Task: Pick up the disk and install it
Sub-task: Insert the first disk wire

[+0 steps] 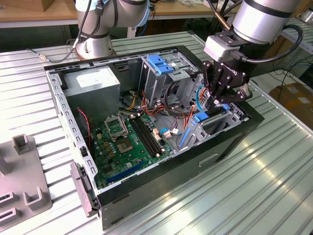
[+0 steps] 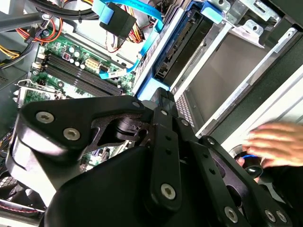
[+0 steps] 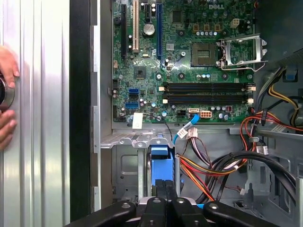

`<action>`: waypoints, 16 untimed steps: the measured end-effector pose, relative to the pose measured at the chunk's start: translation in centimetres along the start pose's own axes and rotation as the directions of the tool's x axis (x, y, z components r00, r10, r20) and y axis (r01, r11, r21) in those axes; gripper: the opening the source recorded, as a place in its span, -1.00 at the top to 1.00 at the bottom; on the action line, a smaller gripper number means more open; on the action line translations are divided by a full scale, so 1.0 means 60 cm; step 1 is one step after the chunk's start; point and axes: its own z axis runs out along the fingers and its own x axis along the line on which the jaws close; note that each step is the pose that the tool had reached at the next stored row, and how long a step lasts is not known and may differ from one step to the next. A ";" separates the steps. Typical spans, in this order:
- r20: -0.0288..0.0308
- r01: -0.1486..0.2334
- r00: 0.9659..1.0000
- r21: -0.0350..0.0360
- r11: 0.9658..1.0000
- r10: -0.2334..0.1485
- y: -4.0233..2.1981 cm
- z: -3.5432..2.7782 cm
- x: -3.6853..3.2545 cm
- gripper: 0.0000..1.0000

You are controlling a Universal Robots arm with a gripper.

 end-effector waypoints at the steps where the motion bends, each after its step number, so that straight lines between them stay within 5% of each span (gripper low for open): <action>1: 0.000 0.000 1.000 0.000 1.000 0.000 0.000 0.000 0.000 0.76; 10: 0.000 0.002 1.000 0.000 1.000 -0.002 -0.002 0.001 0.000 0.76; 14: 0.000 0.016 1.000 0.000 1.000 -0.016 -0.045 0.000 0.000 0.76; 16: 0.000 0.034 0.999 0.001 0.999 -0.034 -0.054 0.000 0.000 0.76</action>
